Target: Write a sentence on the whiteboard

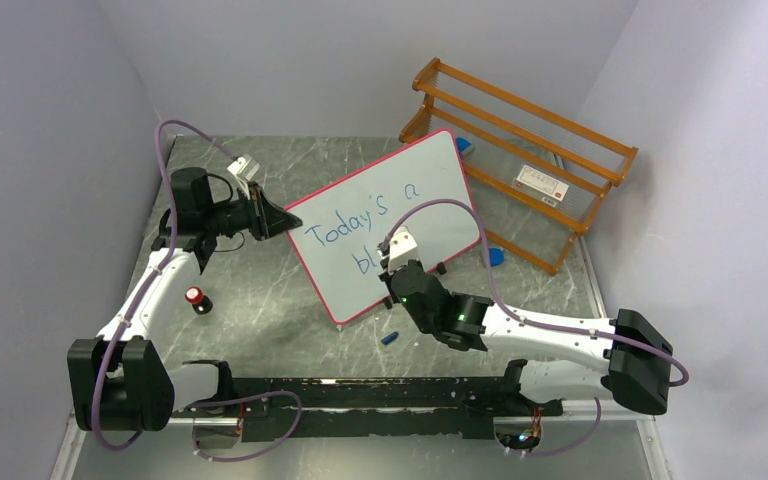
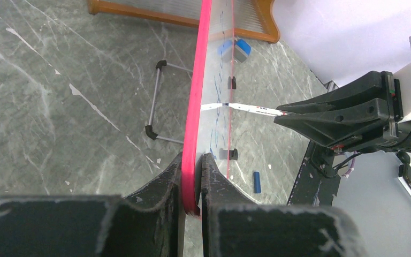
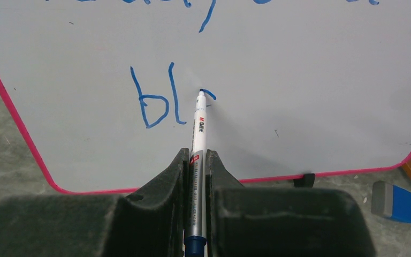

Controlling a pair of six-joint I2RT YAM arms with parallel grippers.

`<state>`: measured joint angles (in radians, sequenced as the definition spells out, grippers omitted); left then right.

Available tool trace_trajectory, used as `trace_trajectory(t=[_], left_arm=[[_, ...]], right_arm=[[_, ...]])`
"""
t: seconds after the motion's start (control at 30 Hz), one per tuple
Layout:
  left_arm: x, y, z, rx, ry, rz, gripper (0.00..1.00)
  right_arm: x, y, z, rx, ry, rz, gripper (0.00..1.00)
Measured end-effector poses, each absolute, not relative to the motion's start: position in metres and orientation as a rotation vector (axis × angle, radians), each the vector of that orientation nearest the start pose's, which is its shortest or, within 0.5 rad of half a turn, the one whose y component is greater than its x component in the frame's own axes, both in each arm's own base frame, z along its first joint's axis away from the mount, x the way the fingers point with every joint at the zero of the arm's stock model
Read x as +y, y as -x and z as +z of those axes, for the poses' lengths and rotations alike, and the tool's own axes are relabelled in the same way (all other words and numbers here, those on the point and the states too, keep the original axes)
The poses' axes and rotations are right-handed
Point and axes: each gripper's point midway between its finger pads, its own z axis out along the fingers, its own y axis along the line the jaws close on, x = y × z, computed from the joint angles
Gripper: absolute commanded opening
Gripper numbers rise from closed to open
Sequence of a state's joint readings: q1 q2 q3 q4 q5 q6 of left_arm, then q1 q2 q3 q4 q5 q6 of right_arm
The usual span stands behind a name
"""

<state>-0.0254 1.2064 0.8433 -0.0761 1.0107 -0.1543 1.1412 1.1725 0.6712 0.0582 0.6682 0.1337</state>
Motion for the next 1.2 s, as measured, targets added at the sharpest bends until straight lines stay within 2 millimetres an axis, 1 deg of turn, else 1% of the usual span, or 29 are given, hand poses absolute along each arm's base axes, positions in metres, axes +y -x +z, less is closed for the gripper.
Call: trace_trajectory(t=[0.3, 0.47, 0.83, 1.2], left_arm=[[-0.160, -0.301, 0.223, 1.882, -0.526, -1.119, 0.05], [-0.160, -0.301, 0.223, 1.882, -0.526, -1.119, 0.05], [-0.160, -0.301, 0.223, 1.881, -0.528, -1.121, 0.05], [-0.160, -0.301, 0.223, 1.881, -0.529, -1.121, 0.05]], right_arm=[[0.266, -0.232, 0.160, 1.851, 0.556, 0.210, 0.00], [0.265, -0.228, 0.156, 1.866, 0.564, 0.225, 0.00], [0.254, -0.222, 0.141, 1.908, 0.581, 0.199, 0.00], [0.245, -0.226, 0.140, 1.905, 0.554, 0.147, 0.00]])
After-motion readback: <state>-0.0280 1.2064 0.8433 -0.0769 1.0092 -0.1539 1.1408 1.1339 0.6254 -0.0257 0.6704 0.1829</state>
